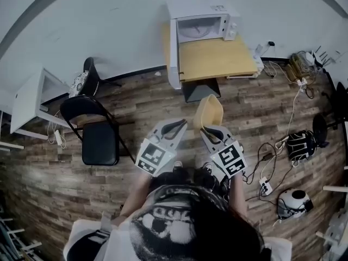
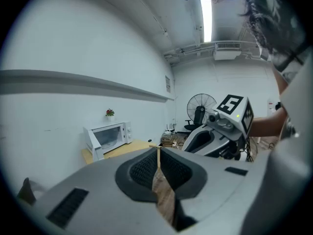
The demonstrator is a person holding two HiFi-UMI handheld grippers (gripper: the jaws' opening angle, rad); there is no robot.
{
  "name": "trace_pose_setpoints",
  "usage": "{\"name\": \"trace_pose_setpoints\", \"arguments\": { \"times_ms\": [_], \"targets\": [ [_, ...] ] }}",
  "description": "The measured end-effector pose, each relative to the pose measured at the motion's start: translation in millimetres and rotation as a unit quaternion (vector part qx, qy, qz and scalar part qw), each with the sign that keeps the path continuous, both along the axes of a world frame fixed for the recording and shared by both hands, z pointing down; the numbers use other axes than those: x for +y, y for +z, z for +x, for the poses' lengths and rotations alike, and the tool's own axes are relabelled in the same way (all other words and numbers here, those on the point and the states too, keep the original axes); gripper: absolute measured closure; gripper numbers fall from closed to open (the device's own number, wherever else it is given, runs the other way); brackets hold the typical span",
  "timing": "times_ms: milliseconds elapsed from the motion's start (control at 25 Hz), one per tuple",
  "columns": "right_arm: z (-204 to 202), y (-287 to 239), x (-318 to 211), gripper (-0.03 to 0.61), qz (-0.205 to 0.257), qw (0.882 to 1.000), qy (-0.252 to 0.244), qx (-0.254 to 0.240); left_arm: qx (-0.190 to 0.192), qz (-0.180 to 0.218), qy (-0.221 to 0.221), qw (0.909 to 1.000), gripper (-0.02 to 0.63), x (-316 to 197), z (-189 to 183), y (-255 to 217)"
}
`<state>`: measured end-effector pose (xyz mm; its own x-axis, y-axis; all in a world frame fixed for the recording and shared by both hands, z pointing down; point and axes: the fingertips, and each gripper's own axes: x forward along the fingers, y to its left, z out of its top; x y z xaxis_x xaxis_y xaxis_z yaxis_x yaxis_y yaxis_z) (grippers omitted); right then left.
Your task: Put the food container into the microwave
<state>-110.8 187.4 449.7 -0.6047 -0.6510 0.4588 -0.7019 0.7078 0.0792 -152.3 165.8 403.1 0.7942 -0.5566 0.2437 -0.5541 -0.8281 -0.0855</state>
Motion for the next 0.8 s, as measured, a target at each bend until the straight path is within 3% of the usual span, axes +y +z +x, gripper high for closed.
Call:
{"name": "trace_pose_setpoints", "arguments": {
  "times_ms": [560,800],
  "targets": [
    [111.7,9.5,1.5,0.549,-0.005,1.0,0.001,0.004,0.001,0.007,-0.007,0.9999,0.598,-2.5,105.4,0.7],
    [143.9,13.6,6.3,0.549,-0.005,1.0,-0.011,-0.001,0.007,0.005,-0.03,0.9995,0.598,3.4,133.4,2.8]
  ]
}}
